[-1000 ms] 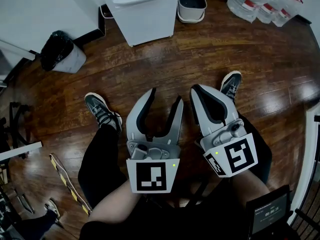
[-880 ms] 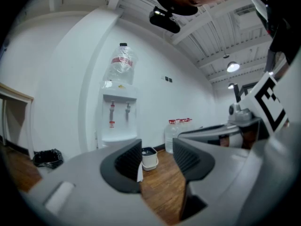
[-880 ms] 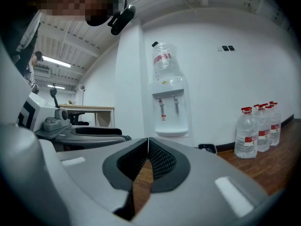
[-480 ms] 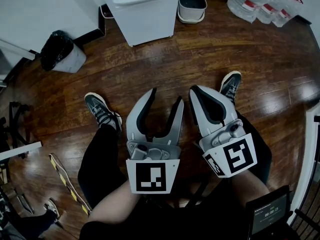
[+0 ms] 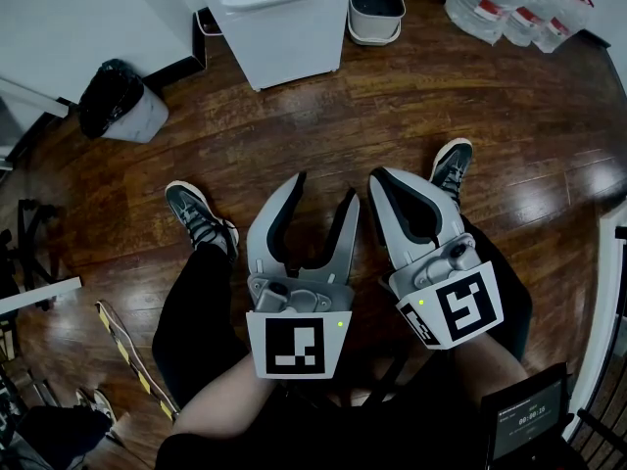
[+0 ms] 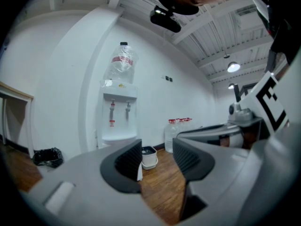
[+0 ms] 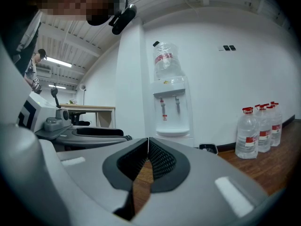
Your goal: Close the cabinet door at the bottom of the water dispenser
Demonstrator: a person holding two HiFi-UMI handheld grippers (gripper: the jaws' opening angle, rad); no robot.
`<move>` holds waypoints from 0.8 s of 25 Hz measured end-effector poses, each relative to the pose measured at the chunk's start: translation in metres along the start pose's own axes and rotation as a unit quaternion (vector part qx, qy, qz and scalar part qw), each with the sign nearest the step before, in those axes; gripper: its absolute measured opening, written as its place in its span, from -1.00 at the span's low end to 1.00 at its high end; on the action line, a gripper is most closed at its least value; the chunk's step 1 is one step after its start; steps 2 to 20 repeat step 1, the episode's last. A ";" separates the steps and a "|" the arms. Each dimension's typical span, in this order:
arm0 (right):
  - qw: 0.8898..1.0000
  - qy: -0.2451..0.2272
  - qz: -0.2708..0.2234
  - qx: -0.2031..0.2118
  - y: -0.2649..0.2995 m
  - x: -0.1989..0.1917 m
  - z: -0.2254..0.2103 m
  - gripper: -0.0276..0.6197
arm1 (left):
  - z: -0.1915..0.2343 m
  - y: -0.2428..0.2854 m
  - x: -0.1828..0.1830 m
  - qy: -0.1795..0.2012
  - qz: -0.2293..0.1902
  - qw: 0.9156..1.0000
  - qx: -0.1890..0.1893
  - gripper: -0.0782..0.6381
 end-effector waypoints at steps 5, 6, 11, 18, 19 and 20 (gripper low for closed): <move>1.000 0.000 0.000 0.000 0.000 0.000 0.000 -0.89 | 0.000 0.000 0.000 0.002 0.001 1.000 -0.001 -0.16; 1.000 0.000 0.000 0.000 0.000 0.000 0.000 -0.89 | 0.000 0.000 0.000 0.002 0.001 1.000 -0.001 -0.16; 1.000 0.000 0.000 0.000 0.000 0.000 0.000 -0.89 | 0.000 0.000 0.000 0.002 0.001 1.000 -0.001 -0.16; 1.000 0.000 0.000 0.000 0.000 0.000 0.000 -0.89 | 0.000 0.000 0.000 0.002 0.001 1.000 -0.001 -0.16; 1.000 0.000 0.000 0.000 0.000 0.000 0.000 -0.89 | 0.000 0.000 0.000 0.002 0.001 1.000 -0.001 -0.16; 1.000 0.000 0.000 0.000 0.000 0.000 0.000 -0.89 | 0.000 0.000 0.000 0.002 0.001 1.000 -0.001 -0.16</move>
Point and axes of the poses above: the fingertips, and each gripper's own axes: y forward along the fingers, z to its left, x out of its top, the point moved 4 cm from there along -y, backward along the fingers
